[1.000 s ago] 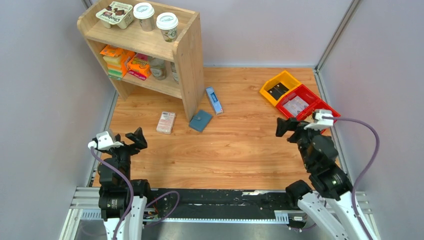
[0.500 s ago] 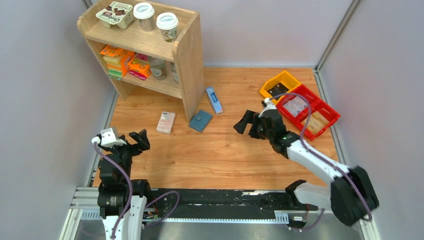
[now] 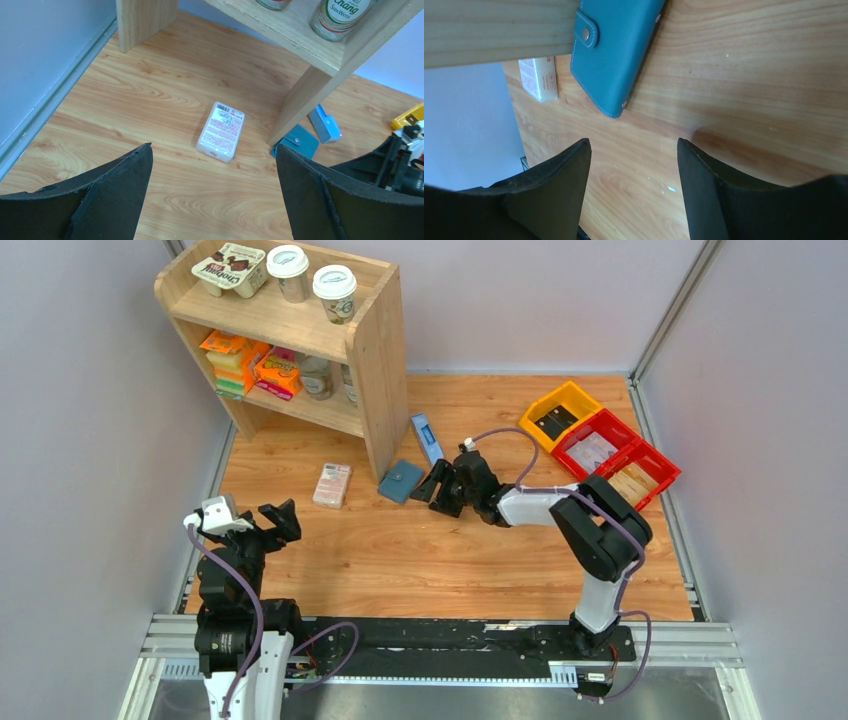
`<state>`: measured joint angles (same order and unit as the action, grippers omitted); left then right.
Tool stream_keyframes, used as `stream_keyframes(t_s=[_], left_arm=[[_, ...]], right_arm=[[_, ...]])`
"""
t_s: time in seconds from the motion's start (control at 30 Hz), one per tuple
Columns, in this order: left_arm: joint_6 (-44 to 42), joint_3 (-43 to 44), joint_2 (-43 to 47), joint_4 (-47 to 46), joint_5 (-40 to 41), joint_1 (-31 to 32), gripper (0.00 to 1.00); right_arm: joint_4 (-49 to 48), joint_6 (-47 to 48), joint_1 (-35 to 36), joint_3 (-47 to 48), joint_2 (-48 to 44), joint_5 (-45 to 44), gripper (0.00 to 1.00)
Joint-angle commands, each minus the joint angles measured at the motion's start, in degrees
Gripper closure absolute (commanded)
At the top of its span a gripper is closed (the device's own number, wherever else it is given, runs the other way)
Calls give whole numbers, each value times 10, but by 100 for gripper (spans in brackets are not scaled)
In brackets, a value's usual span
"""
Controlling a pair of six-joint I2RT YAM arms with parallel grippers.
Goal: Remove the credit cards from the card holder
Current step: Open the card holder at the center of the board.
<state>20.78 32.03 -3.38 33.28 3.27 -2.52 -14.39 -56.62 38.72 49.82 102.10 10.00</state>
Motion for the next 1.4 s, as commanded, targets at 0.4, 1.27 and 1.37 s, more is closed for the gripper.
stream_keyframes(t_s=[0.4, 1.27, 1.37], left_arm=[[31, 10, -18, -4, -48, 9, 0], [81, 131, -441, 6, -38, 274, 0], [88, 145, -497, -22, -15, 337, 0]], right_arm=[[-52, -163, 13, 92, 142, -62, 51], [-17, -25, -22, -50, 14, 61, 100], [37, 13, -25, -79, -24, 71, 99]])
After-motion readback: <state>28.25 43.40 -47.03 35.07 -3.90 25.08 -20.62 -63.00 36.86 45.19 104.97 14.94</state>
